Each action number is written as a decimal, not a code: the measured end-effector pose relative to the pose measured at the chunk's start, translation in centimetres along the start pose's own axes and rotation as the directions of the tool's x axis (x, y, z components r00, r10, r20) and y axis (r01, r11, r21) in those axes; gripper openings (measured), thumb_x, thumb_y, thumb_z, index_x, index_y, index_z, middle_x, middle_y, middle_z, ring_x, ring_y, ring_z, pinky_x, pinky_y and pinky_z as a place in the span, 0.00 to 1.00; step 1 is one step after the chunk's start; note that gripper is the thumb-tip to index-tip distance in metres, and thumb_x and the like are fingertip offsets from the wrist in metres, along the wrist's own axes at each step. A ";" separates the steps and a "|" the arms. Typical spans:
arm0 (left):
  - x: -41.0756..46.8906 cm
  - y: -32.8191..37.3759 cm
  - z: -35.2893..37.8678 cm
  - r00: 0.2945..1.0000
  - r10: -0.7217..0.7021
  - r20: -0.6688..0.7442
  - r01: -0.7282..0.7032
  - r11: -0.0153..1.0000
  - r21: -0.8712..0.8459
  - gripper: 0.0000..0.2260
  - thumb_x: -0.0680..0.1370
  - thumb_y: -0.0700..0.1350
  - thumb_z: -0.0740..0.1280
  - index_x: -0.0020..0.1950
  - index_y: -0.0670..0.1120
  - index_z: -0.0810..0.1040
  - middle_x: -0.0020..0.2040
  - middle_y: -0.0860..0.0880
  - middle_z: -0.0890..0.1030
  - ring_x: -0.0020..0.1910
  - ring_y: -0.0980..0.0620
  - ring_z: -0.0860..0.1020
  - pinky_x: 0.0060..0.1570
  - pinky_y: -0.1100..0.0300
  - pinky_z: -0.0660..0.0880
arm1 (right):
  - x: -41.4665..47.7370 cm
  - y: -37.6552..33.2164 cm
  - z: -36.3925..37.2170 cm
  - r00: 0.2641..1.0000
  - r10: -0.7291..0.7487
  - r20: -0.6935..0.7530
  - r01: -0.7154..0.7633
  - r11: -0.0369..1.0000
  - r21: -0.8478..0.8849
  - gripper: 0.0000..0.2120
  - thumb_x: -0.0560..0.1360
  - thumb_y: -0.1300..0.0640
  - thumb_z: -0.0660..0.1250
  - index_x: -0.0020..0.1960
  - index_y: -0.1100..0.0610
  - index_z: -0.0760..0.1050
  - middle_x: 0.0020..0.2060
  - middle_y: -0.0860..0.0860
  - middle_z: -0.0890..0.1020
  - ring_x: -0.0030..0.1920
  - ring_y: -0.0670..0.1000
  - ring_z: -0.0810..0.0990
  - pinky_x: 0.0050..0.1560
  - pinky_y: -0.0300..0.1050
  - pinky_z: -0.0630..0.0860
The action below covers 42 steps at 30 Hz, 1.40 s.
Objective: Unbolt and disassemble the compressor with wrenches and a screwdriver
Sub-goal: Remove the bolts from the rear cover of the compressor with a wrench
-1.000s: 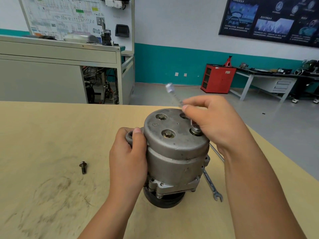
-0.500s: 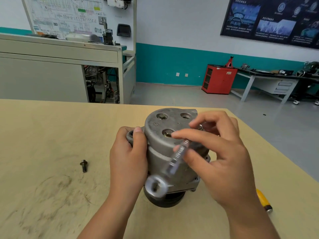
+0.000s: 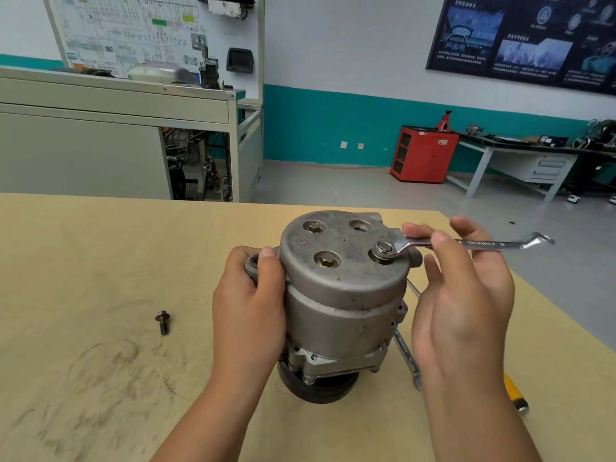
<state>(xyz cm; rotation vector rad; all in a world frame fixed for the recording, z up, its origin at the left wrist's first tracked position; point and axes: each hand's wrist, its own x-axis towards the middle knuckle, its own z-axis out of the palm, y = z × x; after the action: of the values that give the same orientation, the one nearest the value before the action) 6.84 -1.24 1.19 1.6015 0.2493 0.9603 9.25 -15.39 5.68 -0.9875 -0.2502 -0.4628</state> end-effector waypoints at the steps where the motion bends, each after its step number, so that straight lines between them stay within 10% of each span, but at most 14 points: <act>1: 0.0 0.0 0.0 1.000 0.003 0.002 -0.003 1.000 0.001 0.16 0.81 0.49 0.58 0.35 0.45 0.65 0.27 0.58 0.70 0.27 0.61 0.66 0.26 0.68 0.64 | 0.3 -0.3 0.3 0.999 0.026 -0.037 -0.028 0.999 -0.042 0.08 0.74 0.66 0.62 0.51 0.56 0.69 0.32 0.47 0.84 0.39 0.44 0.83 0.44 0.35 0.74; 9: 0.0 0.2 -0.1 1.000 0.002 0.000 -0.002 1.000 0.009 0.15 0.81 0.48 0.59 0.34 0.48 0.65 0.27 0.60 0.72 0.27 0.61 0.68 0.26 0.69 0.64 | 3.8 -1.3 1.7 0.945 0.302 0.127 -0.190 0.820 -0.540 0.03 0.73 0.59 0.69 0.43 0.52 0.79 0.28 0.42 0.82 0.30 0.39 0.79 0.29 0.32 0.72; 15: -0.1 0.8 -0.3 0.999 -0.027 0.021 0.027 1.000 0.007 0.12 0.76 0.53 0.56 0.35 0.49 0.68 0.28 0.60 0.73 0.26 0.61 0.69 0.29 0.57 0.65 | 3.2 -2.2 4.5 0.824 0.214 0.524 0.431 0.363 -0.826 0.08 0.75 0.52 0.67 0.40 0.40 0.79 0.43 0.41 0.76 0.56 0.48 0.67 0.58 0.48 0.62; 18: -0.2 0.7 -0.4 1.000 -0.021 0.017 0.021 1.000 0.002 0.13 0.78 0.50 0.57 0.34 0.48 0.67 0.26 0.58 0.72 0.26 0.60 0.68 0.28 0.58 0.65 | 1.4 -2.4 4.2 0.677 0.113 0.727 0.682 0.276 -0.678 0.06 0.75 0.50 0.68 0.48 0.40 0.81 0.47 0.40 0.70 0.53 0.44 0.59 0.53 0.42 0.52; 23: -0.2 0.4 -0.5 0.999 -0.036 0.004 0.036 0.996 -0.087 0.09 0.75 0.48 0.64 0.35 0.53 0.69 0.26 0.58 0.73 0.25 0.64 0.71 0.26 0.74 0.66 | -0.7 -0.7 1.7 0.621 -0.282 0.732 0.779 0.329 -0.534 0.06 0.71 0.54 0.69 0.44 0.51 0.84 0.43 0.45 0.70 0.48 0.48 0.65 0.50 0.47 0.65; 29: -0.2 0.6 0.1 1.000 0.001 -0.021 -0.001 1.000 0.011 0.15 0.79 0.52 0.58 0.35 0.46 0.68 0.28 0.60 0.73 0.27 0.61 0.69 0.27 0.69 0.65 | -2.3 2.0 -1.6 0.664 -0.587 0.463 0.747 0.487 -0.453 0.07 0.78 0.53 0.63 0.54 0.50 0.78 0.48 0.39 0.75 0.53 0.49 0.74 0.59 0.41 0.67; 34: -0.2 0.5 0.0 0.999 -0.015 -0.029 0.015 1.000 0.006 0.13 0.73 0.55 0.55 0.33 0.48 0.65 0.27 0.60 0.72 0.27 0.60 0.69 0.26 0.68 0.64 | -2.4 2.4 -0.7 0.908 -0.391 0.148 0.409 0.905 -0.119 0.11 0.81 0.53 0.56 0.52 0.46 0.77 0.48 0.45 0.81 0.54 0.49 0.78 0.59 0.43 0.72; 42: -0.2 0.7 -0.1 0.999 -0.034 0.011 0.034 0.999 0.009 0.13 0.73 0.56 0.55 0.34 0.50 0.66 0.27 0.58 0.72 0.25 0.59 0.67 0.29 0.59 0.67 | 1.4 0.5 1.1 0.981 0.082 -0.177 -0.110 0.982 -0.154 0.11 0.76 0.66 0.62 0.56 0.57 0.73 0.29 0.42 0.80 0.30 0.36 0.77 0.30 0.26 0.70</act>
<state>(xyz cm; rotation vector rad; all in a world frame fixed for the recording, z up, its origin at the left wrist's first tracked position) 6.41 -1.49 1.73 1.6052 0.2727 0.9257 10.73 -14.66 6.48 -1.1083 -0.0099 -0.4822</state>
